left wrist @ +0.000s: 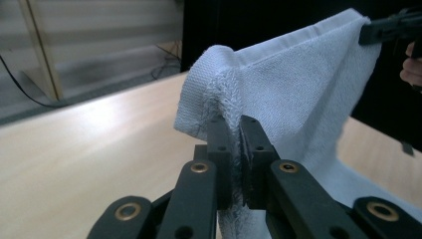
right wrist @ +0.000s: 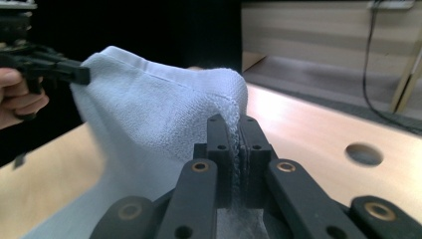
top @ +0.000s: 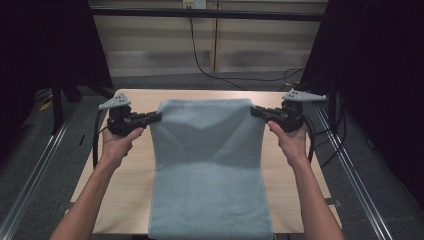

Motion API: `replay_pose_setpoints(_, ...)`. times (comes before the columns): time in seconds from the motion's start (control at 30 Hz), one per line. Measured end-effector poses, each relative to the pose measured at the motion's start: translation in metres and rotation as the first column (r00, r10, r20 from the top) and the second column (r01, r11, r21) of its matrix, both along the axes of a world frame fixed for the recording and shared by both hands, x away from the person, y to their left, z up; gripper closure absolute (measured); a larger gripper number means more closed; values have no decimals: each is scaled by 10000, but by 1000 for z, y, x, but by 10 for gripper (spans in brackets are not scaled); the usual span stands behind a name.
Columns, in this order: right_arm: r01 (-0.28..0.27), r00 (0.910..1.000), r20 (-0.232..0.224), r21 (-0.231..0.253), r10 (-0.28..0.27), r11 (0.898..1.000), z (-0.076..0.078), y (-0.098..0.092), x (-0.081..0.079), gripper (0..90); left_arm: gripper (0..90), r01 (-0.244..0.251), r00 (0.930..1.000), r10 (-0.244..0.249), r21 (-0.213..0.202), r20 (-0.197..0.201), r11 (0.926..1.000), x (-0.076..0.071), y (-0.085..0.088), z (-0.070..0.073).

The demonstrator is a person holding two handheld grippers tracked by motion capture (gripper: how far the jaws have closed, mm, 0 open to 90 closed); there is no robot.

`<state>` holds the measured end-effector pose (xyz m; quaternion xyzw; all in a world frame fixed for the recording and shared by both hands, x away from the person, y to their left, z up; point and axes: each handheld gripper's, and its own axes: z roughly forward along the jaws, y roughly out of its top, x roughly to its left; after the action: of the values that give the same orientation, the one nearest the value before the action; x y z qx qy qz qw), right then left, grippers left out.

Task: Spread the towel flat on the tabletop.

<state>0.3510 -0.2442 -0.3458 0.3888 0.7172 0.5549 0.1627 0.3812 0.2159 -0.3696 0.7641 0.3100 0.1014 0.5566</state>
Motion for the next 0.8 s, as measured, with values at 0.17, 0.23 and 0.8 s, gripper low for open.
replay_pose_setpoints(0.17,-401,9991,-148,-210,398,9990,-12,-1,-32,866,853,400,9992,-401,-163,-62,9991,-34,9,-14)
replay_pose_setpoints(0.23,-526,9985,-190,-268,521,9983,-15,-3,-46,866,853,753,9970,-755,-82,-154,9971,-51,11,-23)
replay_pose_setpoints(0.8,-1750,9611,-2420,-1595,1334,9716,-93,12,-156,865,852,1830,9568,-1553,941,-2457,9786,-151,14,-104)
